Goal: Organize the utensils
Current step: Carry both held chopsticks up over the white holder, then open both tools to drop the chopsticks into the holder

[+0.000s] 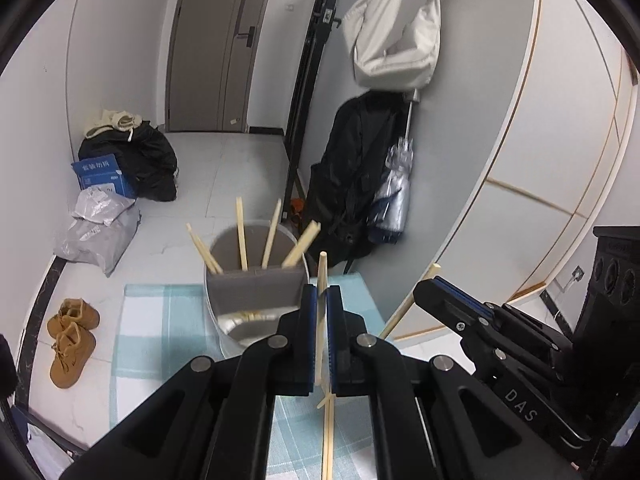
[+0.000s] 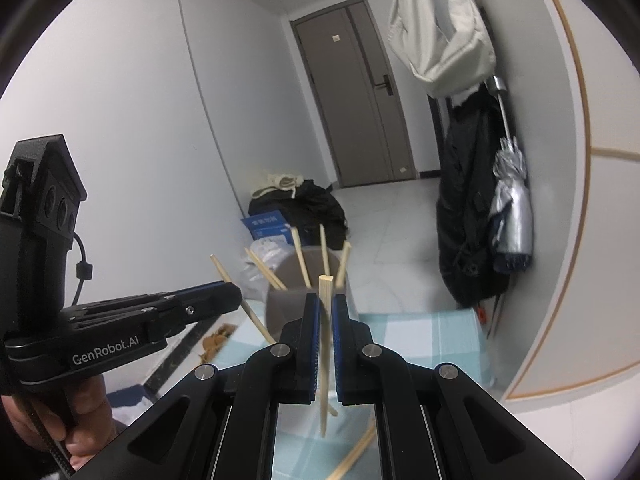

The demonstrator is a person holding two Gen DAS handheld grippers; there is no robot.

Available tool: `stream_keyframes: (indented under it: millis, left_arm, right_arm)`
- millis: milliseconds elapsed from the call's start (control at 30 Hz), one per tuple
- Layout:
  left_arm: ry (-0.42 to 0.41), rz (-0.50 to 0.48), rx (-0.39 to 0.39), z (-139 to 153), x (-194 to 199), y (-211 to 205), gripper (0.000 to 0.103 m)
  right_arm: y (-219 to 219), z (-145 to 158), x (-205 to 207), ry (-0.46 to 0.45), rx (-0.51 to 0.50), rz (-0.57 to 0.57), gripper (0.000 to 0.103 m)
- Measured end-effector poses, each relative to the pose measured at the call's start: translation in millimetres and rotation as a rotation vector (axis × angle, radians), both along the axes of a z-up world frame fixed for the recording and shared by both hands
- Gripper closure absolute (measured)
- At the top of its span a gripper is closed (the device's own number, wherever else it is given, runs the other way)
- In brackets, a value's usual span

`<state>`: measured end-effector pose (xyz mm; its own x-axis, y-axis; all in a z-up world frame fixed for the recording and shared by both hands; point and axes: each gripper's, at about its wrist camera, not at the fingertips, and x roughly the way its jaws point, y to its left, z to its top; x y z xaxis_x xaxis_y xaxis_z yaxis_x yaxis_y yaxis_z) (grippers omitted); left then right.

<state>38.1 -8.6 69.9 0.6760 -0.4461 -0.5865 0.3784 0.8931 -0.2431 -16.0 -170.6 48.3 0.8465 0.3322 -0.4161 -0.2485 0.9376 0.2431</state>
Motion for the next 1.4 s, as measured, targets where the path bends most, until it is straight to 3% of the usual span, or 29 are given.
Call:
stream_keyframes:
  millis: [400, 633, 833, 1133, 1400]
  left_arm:
    - [-0.073, 0.04, -0.022, 71, 32, 19, 0.102]
    - [-0.091, 0.064, 0.003, 71, 58, 27, 0.102]
    - [-0.082, 0.03, 0.086, 47, 80, 23, 0.102]
    - [-0.029, 0.005, 0.132, 14, 101, 30, 0.102]
    - [0.045, -0.059, 0.104, -7, 108, 29, 0.102]
  right_arm:
    - [13, 85, 43, -0.082, 0.016, 0.018, 0.098]
    - [25, 106, 81, -0.117, -0.028, 0.026, 0.098]
    - [33, 94, 114, -0.1, -0.06, 0.033, 0.098]
    - [38, 50, 141, -0.037, -0.061, 0.072, 0.098]
    - [41, 10, 147, 0.033, -0.066, 0.116, 0.096]
